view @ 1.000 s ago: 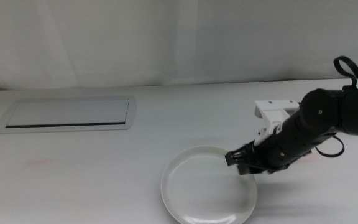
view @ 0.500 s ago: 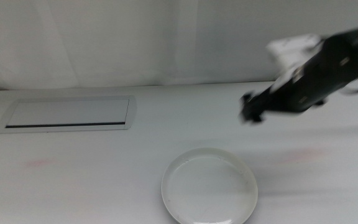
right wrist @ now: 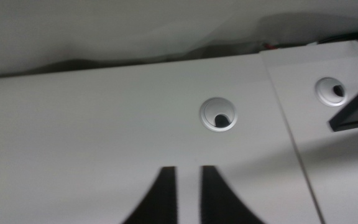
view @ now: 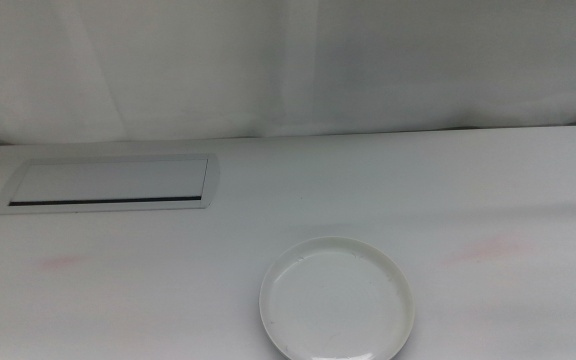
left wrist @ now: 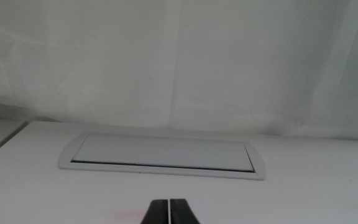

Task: Stack the three bowls on top of each other.

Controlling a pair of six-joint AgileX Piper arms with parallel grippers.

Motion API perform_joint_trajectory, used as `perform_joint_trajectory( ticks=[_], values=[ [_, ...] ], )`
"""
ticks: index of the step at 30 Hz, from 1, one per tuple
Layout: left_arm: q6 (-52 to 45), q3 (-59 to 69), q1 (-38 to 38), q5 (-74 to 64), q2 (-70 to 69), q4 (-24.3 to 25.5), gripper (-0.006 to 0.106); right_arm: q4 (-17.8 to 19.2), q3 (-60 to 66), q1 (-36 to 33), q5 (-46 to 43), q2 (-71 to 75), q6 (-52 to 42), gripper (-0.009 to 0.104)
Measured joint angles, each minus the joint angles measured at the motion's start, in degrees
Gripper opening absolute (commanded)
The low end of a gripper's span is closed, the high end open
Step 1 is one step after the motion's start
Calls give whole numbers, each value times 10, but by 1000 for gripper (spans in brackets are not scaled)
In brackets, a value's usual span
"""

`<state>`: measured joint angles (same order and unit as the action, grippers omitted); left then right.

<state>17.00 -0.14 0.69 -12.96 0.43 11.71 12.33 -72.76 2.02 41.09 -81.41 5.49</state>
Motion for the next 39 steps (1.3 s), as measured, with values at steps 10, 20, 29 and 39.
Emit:
perform_joint_trajectory(
  ticks=[10,20,29,39],
  values=[
    [0,0,0,0,0,0,-2,0,137,0,-89,227,18,-3],
    [0,0,0,0,0,0,-2,0,320,0,-120,523,36,-3],
    [0,0,0,0,0,0,-2,-27,436,-24,-118,720,50,-3],
    [0,0,0,0,0,0,-2,-34,560,-26,-132,812,58,-3]
  ],
)
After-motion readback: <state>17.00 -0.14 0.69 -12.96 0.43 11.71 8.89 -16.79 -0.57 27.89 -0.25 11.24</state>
